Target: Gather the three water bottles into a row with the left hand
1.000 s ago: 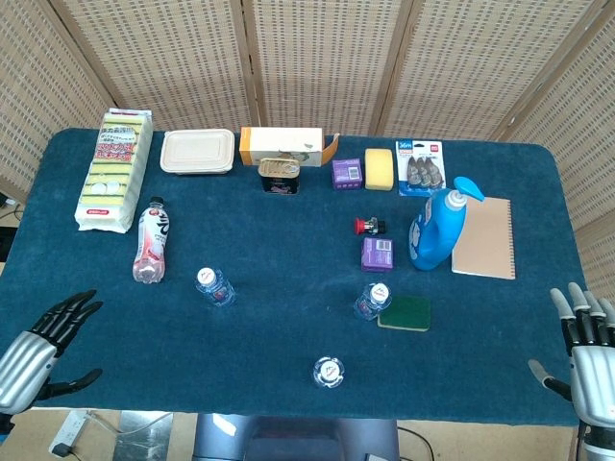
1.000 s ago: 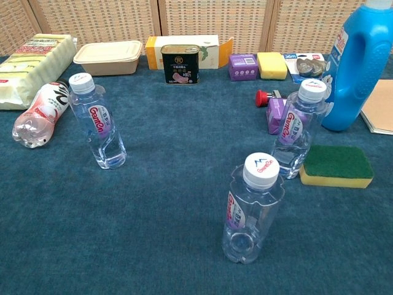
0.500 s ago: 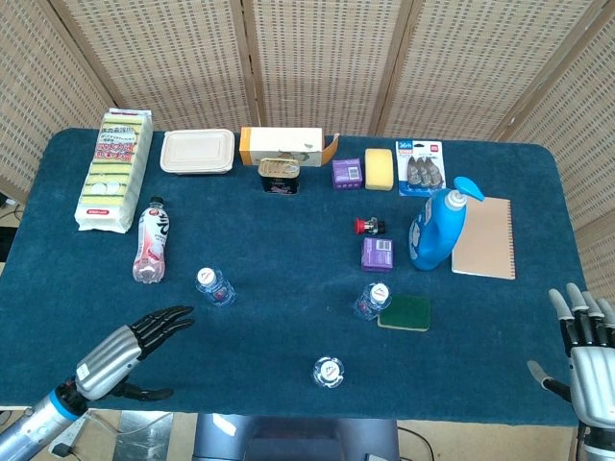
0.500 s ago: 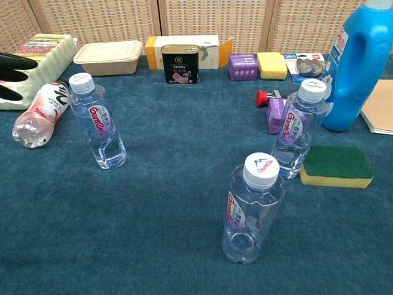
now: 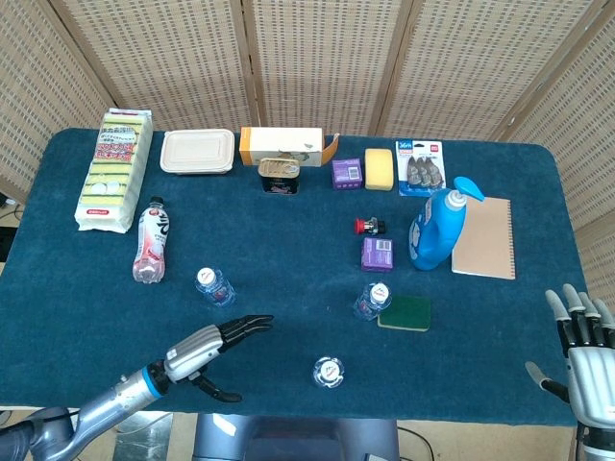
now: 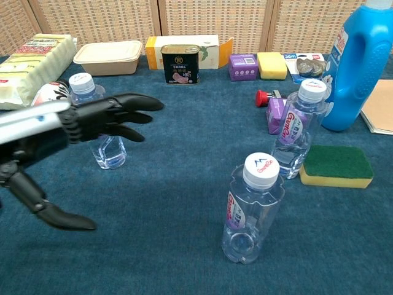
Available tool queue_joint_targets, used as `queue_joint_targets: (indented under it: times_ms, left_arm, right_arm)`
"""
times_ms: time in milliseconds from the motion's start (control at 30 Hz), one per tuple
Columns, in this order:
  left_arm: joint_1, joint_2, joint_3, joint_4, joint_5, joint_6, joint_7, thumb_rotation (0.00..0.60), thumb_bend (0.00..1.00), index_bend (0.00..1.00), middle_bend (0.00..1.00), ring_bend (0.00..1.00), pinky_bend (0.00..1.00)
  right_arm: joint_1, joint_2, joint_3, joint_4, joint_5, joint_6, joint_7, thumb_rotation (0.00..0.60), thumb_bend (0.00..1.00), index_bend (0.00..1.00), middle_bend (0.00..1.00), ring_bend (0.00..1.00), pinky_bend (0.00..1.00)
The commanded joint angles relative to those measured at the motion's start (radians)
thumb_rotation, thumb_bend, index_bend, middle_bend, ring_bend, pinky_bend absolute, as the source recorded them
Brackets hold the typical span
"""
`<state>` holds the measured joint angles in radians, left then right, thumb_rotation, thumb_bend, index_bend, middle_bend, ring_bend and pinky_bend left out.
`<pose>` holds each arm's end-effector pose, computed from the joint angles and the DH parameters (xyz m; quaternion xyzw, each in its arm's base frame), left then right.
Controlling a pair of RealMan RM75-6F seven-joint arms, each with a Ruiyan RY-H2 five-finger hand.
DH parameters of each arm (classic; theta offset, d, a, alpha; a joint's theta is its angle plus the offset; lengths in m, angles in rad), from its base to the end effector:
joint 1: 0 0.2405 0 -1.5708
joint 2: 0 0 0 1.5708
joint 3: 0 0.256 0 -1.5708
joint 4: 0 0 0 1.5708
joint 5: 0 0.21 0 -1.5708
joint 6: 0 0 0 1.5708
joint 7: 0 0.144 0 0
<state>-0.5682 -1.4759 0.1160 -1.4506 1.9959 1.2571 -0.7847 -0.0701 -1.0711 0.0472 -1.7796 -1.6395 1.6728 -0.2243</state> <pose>-0.1645 0.2165 -0.0085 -0.6957 -0.5073 -0.5085 0.0066 -0.2779 -0.1325 0.1793 0.5820 -0.3191 0.3906 0.6379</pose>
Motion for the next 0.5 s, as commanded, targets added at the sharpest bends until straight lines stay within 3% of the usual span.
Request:
queue_joint_targets:
  times_ms: [33, 500]
  left_arm:
    - [-0.036, -0.029, -0.008, 0.005, -0.025, -0.04, -0.011, 0.6, 0.08, 0.0, 0.0, 0.0, 0.11]
    - [-0.2, -0.148, -0.053, -0.013, -0.134, -0.239, 0.008, 0.6, 0.08, 0.0, 0.0, 0.0, 0.11]
  right_arm:
    - [0.0, 0.001, 0.0, 0.001, 0.0, 0.001, 0.002, 0.6, 0.16, 0.0, 0.0, 0.0, 0.0]
    - [0.0, 0.005, -0.001, 0.002, -0.004, 0.001, 0.014, 0.6, 0.16, 0.0, 0.0, 0.0, 0.0]
